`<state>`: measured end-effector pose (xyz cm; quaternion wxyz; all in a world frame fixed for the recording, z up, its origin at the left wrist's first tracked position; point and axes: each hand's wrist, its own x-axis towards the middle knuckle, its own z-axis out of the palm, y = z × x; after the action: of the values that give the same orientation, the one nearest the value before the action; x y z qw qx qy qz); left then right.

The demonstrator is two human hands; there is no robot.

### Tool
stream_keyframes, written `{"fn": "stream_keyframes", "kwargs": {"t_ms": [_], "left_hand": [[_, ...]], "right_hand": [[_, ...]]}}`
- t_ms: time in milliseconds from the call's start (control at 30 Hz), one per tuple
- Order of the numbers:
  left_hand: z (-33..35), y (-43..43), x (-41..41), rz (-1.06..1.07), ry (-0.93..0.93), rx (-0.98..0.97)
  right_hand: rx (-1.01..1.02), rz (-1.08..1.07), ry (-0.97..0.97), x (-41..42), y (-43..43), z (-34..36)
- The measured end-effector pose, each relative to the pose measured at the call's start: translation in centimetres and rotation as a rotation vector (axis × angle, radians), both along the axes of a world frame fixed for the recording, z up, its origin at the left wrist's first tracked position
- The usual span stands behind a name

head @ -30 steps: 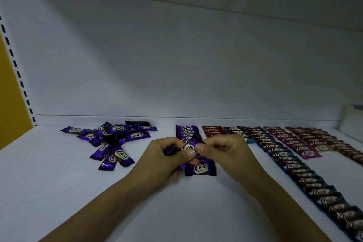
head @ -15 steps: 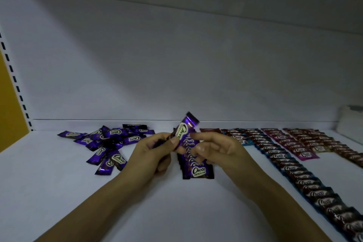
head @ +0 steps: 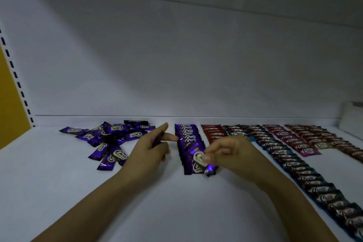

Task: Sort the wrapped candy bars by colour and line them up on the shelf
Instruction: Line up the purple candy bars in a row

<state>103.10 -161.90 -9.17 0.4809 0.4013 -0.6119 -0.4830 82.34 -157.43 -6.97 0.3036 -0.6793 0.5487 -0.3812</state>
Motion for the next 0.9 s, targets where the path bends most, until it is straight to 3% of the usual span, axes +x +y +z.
{"fn": "stream_keyframes", "kwargs": {"t_ms": [167,600,900], "left_hand": [[-0.26,-0.06,-0.17,-0.011,0.116,-0.038],[-0.08,0.1,-0.76,-0.07,0.149,-0.092],[-0.1,0.18,-0.79,-0.128,0.221,-0.034]], "right_hand": [[0.032,-0.001,0.345,-0.14,-0.07,-0.67],[-0.138,-0.039,0.456,0.38,-0.04,-0.92],[-0.123,-0.079,0.564,0.37,0.07,-0.7]]}}
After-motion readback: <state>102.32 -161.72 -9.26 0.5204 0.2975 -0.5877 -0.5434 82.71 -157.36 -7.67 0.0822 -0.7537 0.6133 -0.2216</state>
